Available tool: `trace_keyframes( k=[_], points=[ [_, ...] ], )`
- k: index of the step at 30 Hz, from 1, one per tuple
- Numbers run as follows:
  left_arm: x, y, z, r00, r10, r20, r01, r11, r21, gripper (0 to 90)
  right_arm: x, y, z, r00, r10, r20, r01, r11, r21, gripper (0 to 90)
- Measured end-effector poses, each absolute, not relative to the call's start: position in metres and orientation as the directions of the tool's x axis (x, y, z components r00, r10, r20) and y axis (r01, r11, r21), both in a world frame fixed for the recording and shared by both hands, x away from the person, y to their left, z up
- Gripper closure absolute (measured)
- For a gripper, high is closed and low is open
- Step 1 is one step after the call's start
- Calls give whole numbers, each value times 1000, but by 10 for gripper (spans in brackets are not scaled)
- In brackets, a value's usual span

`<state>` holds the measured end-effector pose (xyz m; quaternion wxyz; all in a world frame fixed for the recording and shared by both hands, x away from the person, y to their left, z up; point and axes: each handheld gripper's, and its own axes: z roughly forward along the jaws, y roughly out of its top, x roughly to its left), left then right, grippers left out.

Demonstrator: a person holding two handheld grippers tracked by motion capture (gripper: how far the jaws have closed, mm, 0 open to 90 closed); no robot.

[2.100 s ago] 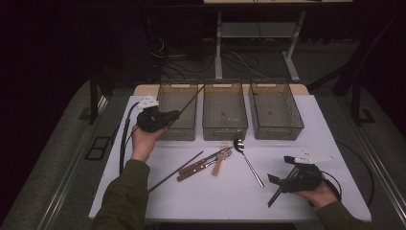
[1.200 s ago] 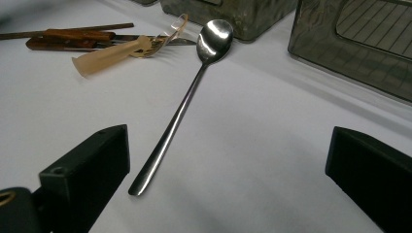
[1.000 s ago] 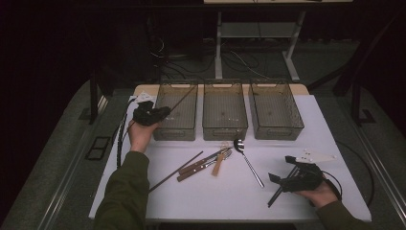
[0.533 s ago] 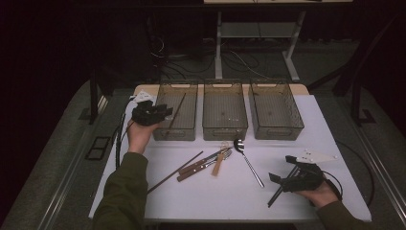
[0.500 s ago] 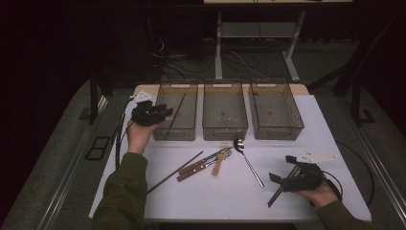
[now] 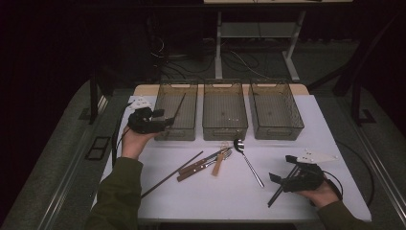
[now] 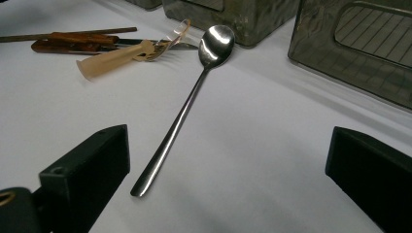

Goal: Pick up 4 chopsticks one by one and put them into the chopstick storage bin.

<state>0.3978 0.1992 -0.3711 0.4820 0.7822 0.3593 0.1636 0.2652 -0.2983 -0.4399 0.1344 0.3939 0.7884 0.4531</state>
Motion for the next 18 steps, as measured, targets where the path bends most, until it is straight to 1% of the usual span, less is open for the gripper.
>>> trace_keyframes(
  k=[12, 18],
  points=[
    [365, 190, -379, 729, 679, -81, 410, -339, 847, 240, 266, -300, -439, -652, 742, 156, 500, 267, 824, 24],
    [349, 189, -384, 744, 664, -80, 405, -352, 844, 199, 265, -300, -438, -652, 742, 156, 497, 263, 827, 24]
  ],
)
